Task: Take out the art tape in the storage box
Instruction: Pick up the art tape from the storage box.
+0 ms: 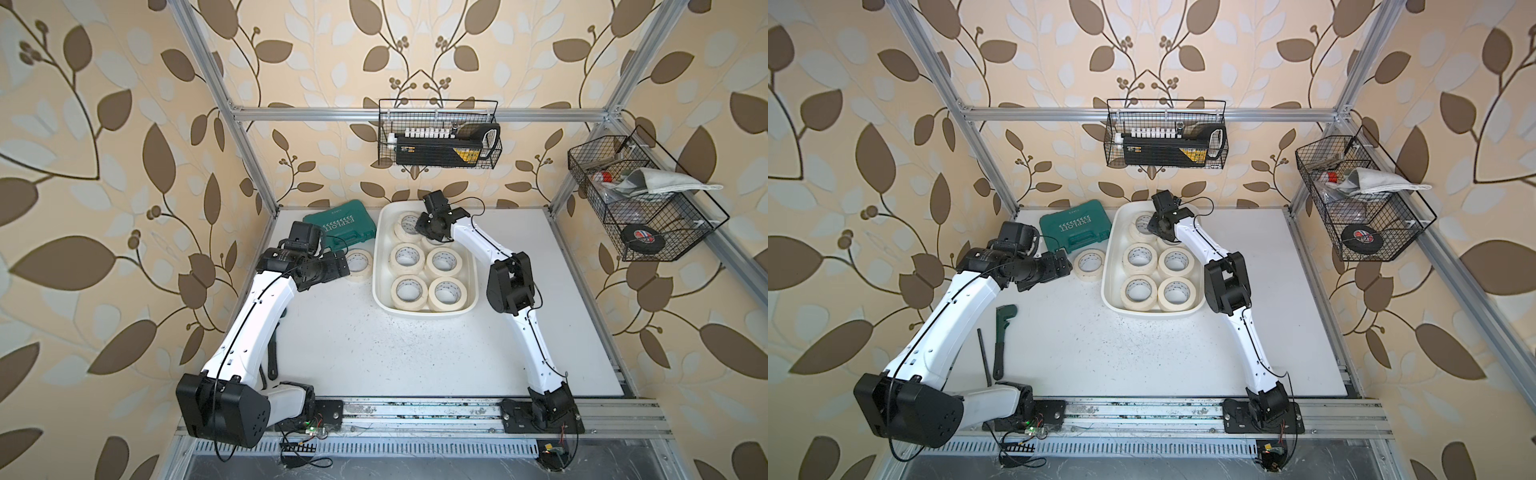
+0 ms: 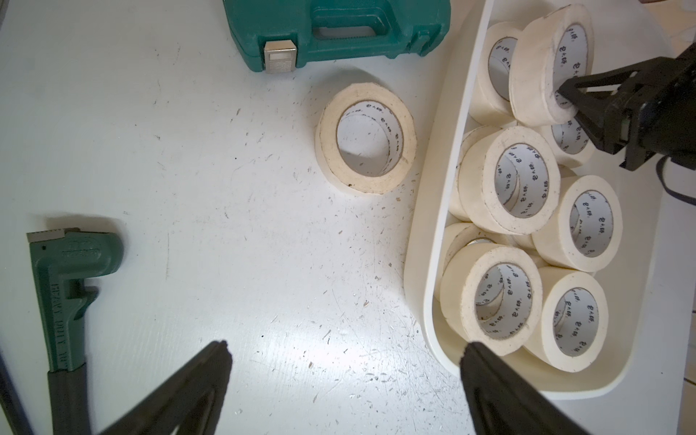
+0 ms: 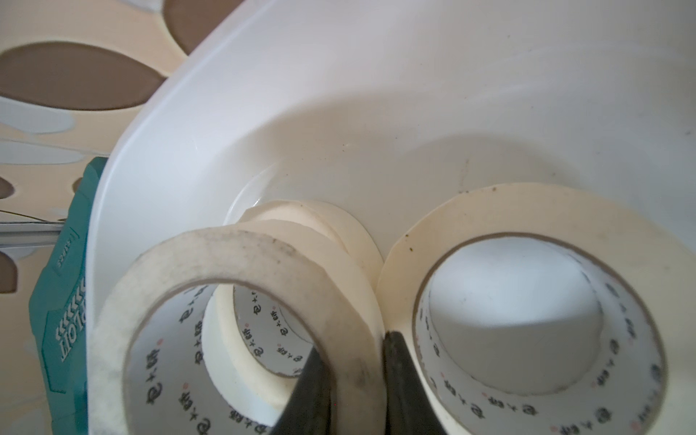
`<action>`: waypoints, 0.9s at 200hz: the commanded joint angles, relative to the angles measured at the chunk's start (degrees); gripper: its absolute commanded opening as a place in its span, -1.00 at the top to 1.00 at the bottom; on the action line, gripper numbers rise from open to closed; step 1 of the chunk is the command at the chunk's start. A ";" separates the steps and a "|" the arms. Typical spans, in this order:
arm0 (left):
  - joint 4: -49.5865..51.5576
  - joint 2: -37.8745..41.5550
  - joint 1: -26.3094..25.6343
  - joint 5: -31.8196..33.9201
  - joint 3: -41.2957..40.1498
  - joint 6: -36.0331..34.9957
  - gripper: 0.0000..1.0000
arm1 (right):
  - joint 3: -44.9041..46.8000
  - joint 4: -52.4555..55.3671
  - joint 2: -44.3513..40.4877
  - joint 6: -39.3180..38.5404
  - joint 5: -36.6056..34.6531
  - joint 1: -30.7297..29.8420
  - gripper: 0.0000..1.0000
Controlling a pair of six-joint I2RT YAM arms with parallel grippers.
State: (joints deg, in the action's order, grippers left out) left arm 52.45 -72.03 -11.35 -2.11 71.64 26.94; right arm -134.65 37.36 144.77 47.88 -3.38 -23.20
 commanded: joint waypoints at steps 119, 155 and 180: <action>0.46 -3.32 -1.43 -1.56 9.66 -1.77 -0.97 | 21.27 1.46 -29.98 -15.16 -1.26 0.49 1.00; 0.76 -6.62 -4.33 -1.93 15.12 -3.59 -0.97 | 26.26 5.35 -36.31 -19.13 -4.96 -1.16 1.00; 2.07 -10.00 -7.55 -1.37 20.64 -5.16 -0.96 | 30.24 7.06 -40.85 -21.20 -6.83 -2.74 1.00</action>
State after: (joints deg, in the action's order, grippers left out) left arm 53.19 -79.90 -16.25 -2.61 86.74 24.75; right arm -107.42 42.48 108.95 30.13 -7.11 -24.25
